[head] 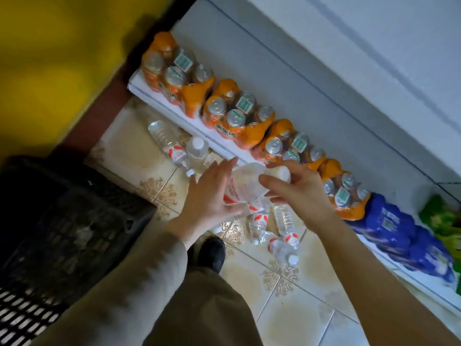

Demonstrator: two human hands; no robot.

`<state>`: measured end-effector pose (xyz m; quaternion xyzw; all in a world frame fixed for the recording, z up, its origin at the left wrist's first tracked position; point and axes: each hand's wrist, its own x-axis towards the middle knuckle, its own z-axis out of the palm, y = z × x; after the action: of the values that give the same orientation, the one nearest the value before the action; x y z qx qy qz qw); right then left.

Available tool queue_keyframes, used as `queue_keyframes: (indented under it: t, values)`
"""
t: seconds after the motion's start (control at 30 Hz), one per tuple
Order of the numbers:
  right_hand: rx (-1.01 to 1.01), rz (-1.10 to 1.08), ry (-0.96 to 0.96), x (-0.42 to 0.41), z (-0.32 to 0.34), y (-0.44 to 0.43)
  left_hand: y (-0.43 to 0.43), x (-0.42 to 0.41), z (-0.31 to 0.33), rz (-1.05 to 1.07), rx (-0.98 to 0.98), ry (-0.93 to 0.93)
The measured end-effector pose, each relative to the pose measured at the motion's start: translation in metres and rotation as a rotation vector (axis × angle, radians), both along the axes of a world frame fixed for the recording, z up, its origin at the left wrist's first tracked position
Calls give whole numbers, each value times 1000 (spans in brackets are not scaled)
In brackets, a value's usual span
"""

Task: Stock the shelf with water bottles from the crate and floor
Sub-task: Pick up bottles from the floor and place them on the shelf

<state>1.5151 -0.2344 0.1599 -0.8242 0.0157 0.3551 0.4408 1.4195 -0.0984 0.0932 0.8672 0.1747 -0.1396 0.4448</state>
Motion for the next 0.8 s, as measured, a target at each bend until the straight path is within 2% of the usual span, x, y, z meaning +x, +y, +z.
queue_keyframes:
  t: [0.07, 0.13, 0.27, 0.37, 0.5, 0.7, 0.8]
  values:
    - [46, -5, 29, 6, 31, 14, 15, 2, 32, 16, 75, -120]
    - [98, 4, 76, 11, 57, 27, 33, 4, 64, 36, 47, -171]
    - [175, 63, 94, 16, 93, 51, 60, 3, 119, 209, -243, -71]
    - [212, 140, 120, 13, 109, 66, 66, 4, 147, 312, -489, -65]
    - [340, 56, 248, 17, 127, 75, 72, 11, 170, 372, -790, -65]
    - [388, 33, 318, 26, 142, 73, 78, 25, 193, 473, -1129, 13]
    - [416, 40, 314, 26, 147, 74, 78, 30, 203, 489, -1204, -1]
